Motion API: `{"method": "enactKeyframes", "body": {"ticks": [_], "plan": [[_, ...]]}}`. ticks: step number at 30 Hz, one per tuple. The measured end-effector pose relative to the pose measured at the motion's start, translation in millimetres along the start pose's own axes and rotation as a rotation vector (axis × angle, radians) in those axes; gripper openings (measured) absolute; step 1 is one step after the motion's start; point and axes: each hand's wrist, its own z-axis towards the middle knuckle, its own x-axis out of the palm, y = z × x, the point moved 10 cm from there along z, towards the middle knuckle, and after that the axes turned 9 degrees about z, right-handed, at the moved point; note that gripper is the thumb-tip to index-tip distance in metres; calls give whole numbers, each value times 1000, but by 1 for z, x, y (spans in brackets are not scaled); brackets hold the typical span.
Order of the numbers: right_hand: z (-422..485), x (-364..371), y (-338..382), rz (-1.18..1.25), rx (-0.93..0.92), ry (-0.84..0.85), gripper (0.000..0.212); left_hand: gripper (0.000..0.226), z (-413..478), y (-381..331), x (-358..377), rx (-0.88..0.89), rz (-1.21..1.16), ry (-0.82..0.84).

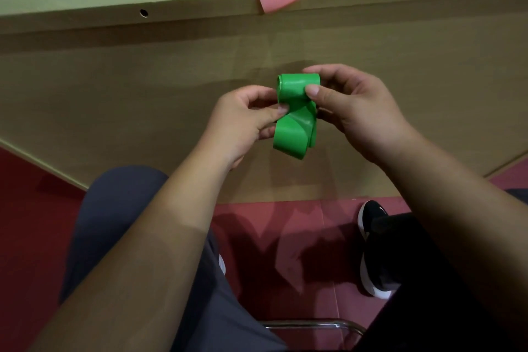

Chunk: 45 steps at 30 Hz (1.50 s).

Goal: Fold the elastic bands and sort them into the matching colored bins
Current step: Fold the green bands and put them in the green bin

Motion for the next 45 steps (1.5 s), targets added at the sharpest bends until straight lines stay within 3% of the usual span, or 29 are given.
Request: {"method": "enactKeyframes", "body": {"ticks": [12,17,33,45], "plan": [[1,-1,1,-97,-10,5,24,9,1,5,-3,-25,117,-13],[1,-4,1,-273,-15,-1,24,13,1,1,-6,9,151,-43],[0,5,-6,-119,51,67,27,14,-2,-1,-9,76,251,-77],[-2,6,-7,-68,88,62,25,39,4,1,-10,78,364,-43]]}}
